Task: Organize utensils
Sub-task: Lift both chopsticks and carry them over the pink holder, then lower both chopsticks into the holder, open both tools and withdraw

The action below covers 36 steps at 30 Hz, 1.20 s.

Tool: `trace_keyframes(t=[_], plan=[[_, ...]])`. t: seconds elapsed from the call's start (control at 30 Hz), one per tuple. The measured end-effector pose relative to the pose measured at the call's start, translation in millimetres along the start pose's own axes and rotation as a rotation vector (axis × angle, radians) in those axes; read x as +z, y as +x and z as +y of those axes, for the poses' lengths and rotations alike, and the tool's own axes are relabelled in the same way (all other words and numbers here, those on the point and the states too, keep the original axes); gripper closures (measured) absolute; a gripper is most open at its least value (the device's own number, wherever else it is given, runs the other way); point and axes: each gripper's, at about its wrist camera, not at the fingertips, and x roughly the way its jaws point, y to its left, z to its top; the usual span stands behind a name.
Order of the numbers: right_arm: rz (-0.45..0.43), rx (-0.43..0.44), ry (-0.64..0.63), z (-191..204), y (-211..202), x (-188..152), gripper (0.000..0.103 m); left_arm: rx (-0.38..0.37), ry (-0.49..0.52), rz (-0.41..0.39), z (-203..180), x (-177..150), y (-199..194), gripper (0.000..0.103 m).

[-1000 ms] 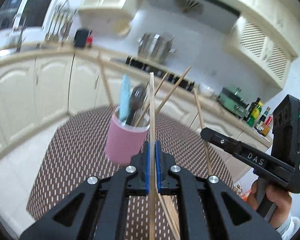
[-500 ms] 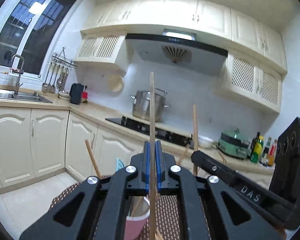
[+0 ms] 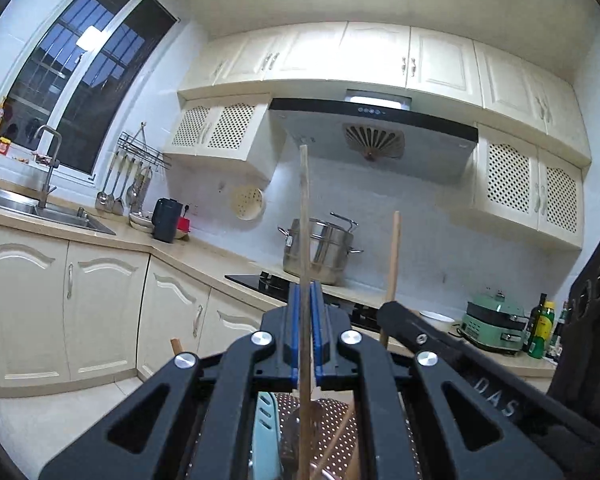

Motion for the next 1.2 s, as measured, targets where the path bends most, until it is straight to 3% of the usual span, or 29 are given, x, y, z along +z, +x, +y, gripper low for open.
trace_keyframes(t=[0.4,1.2], plan=[[0.04,-0.003,-0.025,-3,7,-10,0.097,0.046,0.008,0.069,14,-30,11,0.098],[0.173,-0.07,-0.08,7,-41,-33,0.096,0.043,0.039,0.303,12,-56,-41,0.097]])
